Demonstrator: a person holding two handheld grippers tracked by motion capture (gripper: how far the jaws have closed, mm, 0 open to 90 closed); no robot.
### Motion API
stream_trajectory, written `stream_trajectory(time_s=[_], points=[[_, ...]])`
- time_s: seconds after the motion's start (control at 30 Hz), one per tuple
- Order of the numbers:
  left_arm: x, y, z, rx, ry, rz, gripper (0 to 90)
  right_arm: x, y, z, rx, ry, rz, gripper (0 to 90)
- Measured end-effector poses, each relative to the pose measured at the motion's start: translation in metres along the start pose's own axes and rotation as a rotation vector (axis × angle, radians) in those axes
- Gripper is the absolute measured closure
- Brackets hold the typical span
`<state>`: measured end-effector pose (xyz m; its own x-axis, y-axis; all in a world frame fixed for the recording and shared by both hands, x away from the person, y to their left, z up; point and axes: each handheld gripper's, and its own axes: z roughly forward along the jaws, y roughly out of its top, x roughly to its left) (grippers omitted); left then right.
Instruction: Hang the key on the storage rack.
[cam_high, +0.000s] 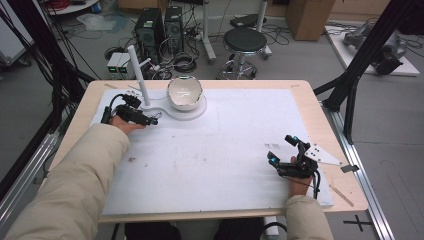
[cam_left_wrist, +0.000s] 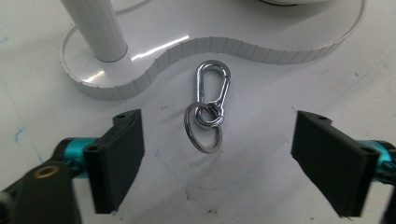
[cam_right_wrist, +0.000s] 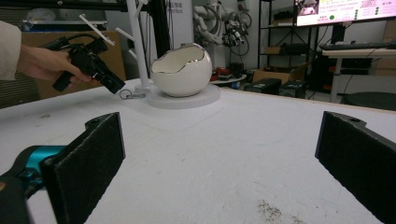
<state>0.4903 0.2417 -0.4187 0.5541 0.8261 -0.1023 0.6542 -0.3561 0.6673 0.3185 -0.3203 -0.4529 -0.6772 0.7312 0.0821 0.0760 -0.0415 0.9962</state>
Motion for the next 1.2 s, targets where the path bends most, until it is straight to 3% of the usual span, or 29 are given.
stream_trajectory(time_s=[0.37, 0.53, 0.8, 1.2], points=[[0.0040, -0.0009, 0.0004, 0.001, -0.003, -0.062, 39.9, 0.0000, 0.0000, 0.0000, 0.000, 0.000, -0.001, 0.5], [0.0035, -0.0008, -0.0008, 0.005, -0.016, -0.052, 55.6, 0.0000, 0.0000, 0.0000, 0.000, 0.001, 0.001, 0.5], [0.0005, 0.0001, -0.0008, 0.012, -0.013, -0.031, 69.5, 0.0001, -0.0001, 0.0001, -0.001, -0.001, -0.002, 0.5], [0.0013, 0.0004, -0.0015, 0.016, 0.000, -0.056, 79.1, 0.0001, 0.0000, 0.0001, -0.001, -0.001, -0.001, 0.5]])
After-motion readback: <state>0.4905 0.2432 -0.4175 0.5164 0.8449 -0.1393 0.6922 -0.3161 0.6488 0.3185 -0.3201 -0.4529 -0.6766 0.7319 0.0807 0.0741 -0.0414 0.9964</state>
